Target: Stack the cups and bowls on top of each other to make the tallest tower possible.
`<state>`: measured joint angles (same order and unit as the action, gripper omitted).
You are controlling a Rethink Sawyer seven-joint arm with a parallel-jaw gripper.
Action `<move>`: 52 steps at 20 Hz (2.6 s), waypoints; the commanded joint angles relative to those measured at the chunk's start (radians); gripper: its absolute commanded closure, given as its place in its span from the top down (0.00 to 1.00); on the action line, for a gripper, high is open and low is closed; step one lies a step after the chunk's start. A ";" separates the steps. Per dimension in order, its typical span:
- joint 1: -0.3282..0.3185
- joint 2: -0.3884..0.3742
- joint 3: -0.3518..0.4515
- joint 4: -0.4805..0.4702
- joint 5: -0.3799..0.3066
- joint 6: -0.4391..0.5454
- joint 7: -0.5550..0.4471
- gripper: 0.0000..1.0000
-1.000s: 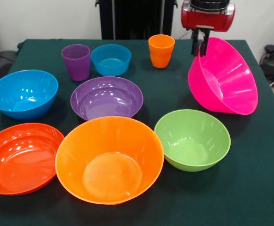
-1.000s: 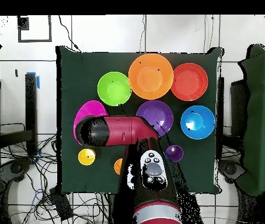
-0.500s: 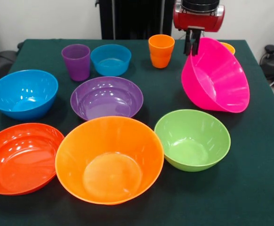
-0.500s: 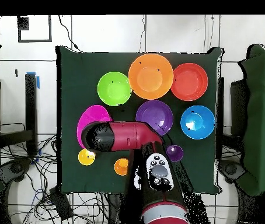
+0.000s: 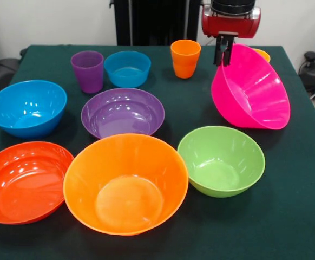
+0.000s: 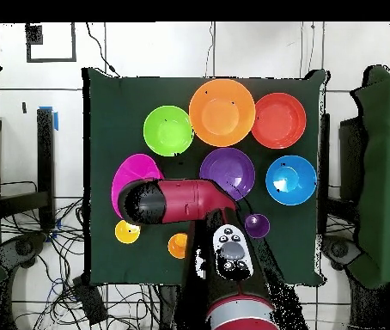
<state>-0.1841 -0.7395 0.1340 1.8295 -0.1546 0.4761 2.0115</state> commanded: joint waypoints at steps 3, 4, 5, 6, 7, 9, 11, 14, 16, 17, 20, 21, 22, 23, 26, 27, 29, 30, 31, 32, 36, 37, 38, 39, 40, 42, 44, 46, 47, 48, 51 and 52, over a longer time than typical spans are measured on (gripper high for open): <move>-0.027 0.020 0.104 0.033 -0.066 -0.046 -0.044 0.00; -0.030 0.021 0.105 0.034 -0.069 -0.047 -0.047 0.00; -0.034 0.019 0.106 0.036 -0.070 -0.046 -0.050 0.00; -0.040 0.017 0.108 0.039 -0.073 -0.045 -0.056 0.00; -0.049 0.018 0.111 0.039 -0.077 -0.045 -0.064 0.00; -0.071 0.014 0.117 0.044 -0.086 -0.042 -0.081 0.00; -0.089 0.014 0.123 0.047 -0.099 -0.043 -0.092 0.00; -0.110 0.021 0.135 0.044 -0.117 -0.044 -0.100 0.00; -0.121 0.025 0.143 0.042 -0.127 -0.044 -0.100 0.00; -0.127 0.022 0.147 0.044 -0.133 -0.042 -0.101 0.00; -0.146 0.020 0.161 0.047 -0.148 -0.034 -0.105 0.00; -0.152 0.020 0.166 0.048 -0.152 -0.034 -0.104 0.00; -0.157 0.020 0.170 0.050 -0.158 -0.035 -0.103 0.00; -0.160 0.026 0.172 0.046 -0.163 -0.037 -0.102 0.00; -0.166 0.034 0.178 0.046 -0.179 -0.044 -0.093 0.00; -0.167 0.036 0.179 0.046 -0.184 -0.047 -0.089 0.00; -0.165 0.044 0.181 0.040 -0.190 -0.048 -0.081 0.00; -0.165 0.043 0.181 0.041 -0.193 -0.050 -0.076 0.00; -0.165 0.046 0.181 0.042 -0.196 -0.053 -0.072 0.00; -0.166 0.048 0.182 0.040 -0.199 -0.054 -0.070 0.00; -0.166 0.058 0.182 0.039 -0.212 -0.068 -0.059 0.00; -0.166 0.060 0.182 0.040 -0.215 -0.072 -0.056 0.00; -0.166 0.061 0.182 0.041 -0.218 -0.076 -0.053 0.00; -0.165 0.065 0.181 0.038 -0.220 -0.078 -0.051 0.00; -0.164 0.068 0.181 0.035 -0.222 -0.079 -0.049 0.00; -0.165 0.067 0.182 0.038 -0.225 -0.082 -0.047 0.00; -0.166 0.072 0.182 0.033 -0.228 -0.082 -0.046 0.00; -0.168 0.070 0.183 0.034 -0.229 -0.081 -0.050 0.00; -0.168 0.075 0.183 0.028 -0.230 -0.081 -0.052 0.00; -0.168 0.080 0.183 0.022 -0.231 -0.080 -0.053 0.00; -0.167 0.094 0.178 0.014 -0.241 -0.092 -0.054 0.00; -0.167 0.104 0.176 0.007 -0.244 -0.095 -0.054 0.00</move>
<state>-0.3514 -0.7295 0.2248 1.8434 -0.3180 0.4520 2.0115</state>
